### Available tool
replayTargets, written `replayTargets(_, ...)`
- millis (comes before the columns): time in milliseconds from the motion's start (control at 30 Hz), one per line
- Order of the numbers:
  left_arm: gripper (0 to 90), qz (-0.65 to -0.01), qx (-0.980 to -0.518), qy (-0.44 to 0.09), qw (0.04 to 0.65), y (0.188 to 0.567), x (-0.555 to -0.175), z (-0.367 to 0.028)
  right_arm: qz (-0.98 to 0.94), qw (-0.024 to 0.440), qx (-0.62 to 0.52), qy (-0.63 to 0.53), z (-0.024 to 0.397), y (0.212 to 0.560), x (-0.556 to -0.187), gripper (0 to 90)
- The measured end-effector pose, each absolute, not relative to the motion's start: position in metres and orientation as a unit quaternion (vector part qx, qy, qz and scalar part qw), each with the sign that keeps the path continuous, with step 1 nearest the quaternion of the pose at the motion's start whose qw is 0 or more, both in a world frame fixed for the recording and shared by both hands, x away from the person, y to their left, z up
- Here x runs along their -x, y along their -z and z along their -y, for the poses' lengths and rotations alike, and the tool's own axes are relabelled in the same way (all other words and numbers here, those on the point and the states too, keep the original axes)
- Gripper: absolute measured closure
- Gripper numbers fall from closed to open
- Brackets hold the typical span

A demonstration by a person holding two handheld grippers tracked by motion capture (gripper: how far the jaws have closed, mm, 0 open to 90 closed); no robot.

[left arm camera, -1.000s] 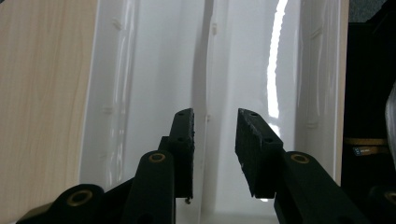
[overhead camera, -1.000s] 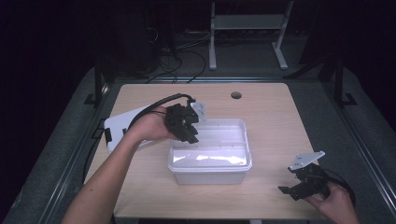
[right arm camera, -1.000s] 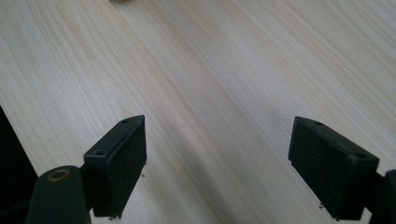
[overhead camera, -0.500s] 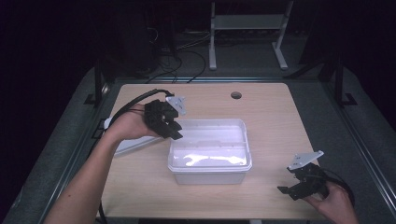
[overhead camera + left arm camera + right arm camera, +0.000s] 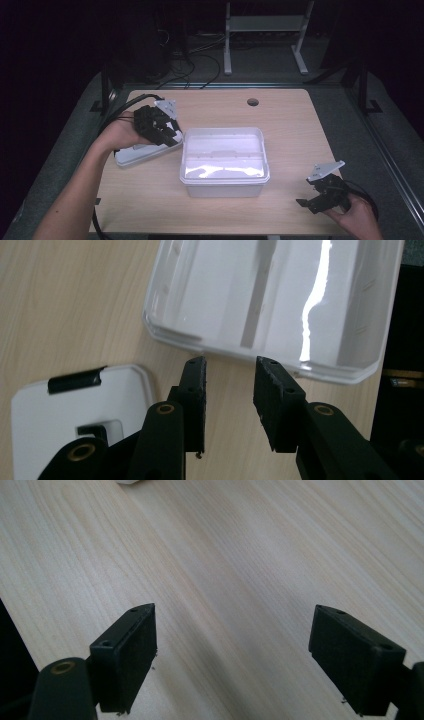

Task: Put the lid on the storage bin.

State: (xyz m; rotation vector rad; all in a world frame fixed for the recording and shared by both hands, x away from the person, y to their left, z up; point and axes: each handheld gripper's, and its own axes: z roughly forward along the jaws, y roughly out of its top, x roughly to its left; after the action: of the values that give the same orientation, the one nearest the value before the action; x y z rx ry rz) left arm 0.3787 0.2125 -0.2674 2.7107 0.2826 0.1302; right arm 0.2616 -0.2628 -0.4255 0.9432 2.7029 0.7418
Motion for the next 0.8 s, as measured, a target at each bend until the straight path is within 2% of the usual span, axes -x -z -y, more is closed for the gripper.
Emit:
replayTargets(667,60.2,-0.177,-0.961,-0.054,0.205,0.318,-0.421,-0.277,-0.910,0.084,-0.323,-0.245,0.263,0.431,-0.268,18.7)
replayTargets(800,59.1,-0.194,-0.961,-0.062,0.189,0.334,-0.433,-0.288,-0.909,0.080,-0.326,-0.246,0.263,0.432,-0.268,18.7)
